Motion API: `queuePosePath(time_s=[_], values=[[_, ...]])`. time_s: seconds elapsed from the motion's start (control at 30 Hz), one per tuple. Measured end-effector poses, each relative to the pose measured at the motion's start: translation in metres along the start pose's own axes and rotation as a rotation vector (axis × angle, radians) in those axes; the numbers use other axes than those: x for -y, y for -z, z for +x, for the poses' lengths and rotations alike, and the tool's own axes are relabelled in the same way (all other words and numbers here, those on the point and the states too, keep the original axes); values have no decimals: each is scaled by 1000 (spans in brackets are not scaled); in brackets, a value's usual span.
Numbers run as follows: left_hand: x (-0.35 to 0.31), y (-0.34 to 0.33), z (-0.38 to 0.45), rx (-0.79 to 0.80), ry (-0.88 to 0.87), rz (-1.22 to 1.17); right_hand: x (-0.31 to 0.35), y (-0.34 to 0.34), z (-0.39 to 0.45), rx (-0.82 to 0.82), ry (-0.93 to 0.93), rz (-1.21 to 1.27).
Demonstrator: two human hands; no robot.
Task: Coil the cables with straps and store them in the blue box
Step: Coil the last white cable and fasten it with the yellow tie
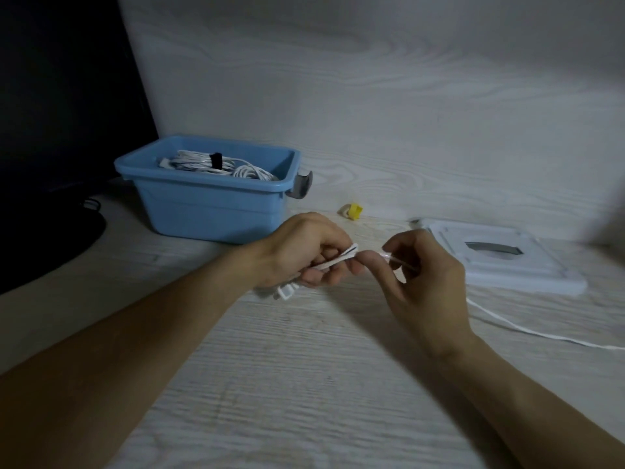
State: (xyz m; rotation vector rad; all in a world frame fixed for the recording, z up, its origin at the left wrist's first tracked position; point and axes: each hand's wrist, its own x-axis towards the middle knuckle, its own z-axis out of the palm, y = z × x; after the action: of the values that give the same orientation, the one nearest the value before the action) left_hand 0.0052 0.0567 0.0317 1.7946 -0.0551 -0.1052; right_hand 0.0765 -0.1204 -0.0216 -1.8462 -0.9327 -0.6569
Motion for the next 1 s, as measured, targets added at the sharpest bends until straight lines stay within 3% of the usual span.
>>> queuePosePath(time_s=[0.1,0.2,0.3,0.5,0.77,0.87,1.0], values=[[0,1,0,49,80,21,-2,-1,0,111,-61,100],[0,2,-2,161,132,28,0,-5,-3,253,78,155],[-4,3,-4,223,163,-16,3,-7,-7,241,50,241],[-3,-2,-3,134,182,96,8,-6,-9,219,-76,325],[-4,6,3,-193,19,-536,2,-3,-3,69,-109,291],[-6,14,4,-339,-72,-758,0,-1,-2,73,-133,299],[-11,20,2,-391,-198,-1022,-4,-2,-2,112,-59,193]])
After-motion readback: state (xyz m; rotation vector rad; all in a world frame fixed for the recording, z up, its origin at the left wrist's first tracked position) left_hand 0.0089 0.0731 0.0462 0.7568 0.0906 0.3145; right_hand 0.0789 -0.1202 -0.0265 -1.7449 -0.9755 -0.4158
